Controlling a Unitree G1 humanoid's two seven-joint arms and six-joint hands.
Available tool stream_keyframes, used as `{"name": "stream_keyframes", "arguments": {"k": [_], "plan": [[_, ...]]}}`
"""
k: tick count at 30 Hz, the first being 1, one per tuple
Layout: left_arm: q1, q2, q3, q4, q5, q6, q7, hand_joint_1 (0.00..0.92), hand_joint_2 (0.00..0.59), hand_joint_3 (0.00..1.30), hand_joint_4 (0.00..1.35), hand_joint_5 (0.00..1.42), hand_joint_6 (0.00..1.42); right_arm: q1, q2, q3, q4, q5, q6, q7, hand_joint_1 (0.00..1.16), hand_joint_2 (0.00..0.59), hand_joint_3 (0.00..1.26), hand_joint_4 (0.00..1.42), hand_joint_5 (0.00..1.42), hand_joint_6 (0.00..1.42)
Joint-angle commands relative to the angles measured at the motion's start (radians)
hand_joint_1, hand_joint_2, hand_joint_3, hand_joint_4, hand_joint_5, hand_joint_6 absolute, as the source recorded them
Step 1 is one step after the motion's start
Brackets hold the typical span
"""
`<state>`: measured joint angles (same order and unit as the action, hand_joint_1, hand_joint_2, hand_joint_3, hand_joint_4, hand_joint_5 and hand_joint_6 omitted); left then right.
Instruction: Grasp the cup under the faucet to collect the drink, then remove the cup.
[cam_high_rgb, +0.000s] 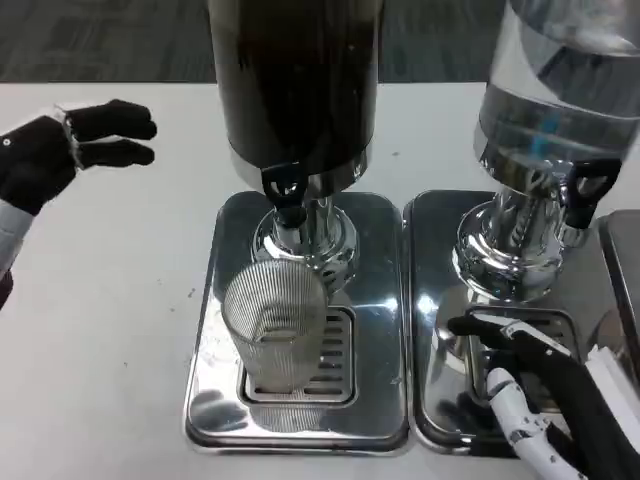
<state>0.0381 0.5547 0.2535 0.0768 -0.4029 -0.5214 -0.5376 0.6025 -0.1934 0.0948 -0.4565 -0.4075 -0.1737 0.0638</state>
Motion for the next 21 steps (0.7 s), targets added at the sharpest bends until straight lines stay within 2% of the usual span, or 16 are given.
{"name": "stream_keyframes", "arguments": {"k": [1, 6, 13, 21], "plan": [[-0.025, 0.032, 0.010, -0.032, -0.126, 0.140, -0.129, 0.000, 0.033, 0.30, 0.20, 0.26, 0.22, -0.012, -0.001, 0.002, 0.014, -0.002, 0.008, -0.008, 0.23, 0.586, 0.34, 0.23, 0.21, 0.23], [-0.061, 0.068, 0.030, -0.053, -0.237, 0.323, -0.250, 0.000, 0.021, 0.25, 0.14, 0.21, 0.15, -0.024, -0.003, 0.003, 0.022, -0.005, 0.006, -0.010, 0.23, 0.586, 0.34, 0.23, 0.21, 0.23], [-0.116, 0.084, 0.053, -0.026, -0.305, 0.509, -0.374, 0.000, 0.030, 0.25, 0.14, 0.21, 0.13, -0.031, -0.001, 0.008, 0.037, -0.002, 0.004, -0.014, 0.23, 0.586, 0.34, 0.23, 0.21, 0.23], [-0.163, 0.095, 0.059, 0.000, -0.336, 0.664, -0.470, 0.000, 0.034, 0.25, 0.15, 0.22, 0.15, -0.045, -0.005, 0.013, 0.054, -0.007, -0.003, -0.017, 0.24, 0.586, 0.34, 0.23, 0.21, 0.23]]}}
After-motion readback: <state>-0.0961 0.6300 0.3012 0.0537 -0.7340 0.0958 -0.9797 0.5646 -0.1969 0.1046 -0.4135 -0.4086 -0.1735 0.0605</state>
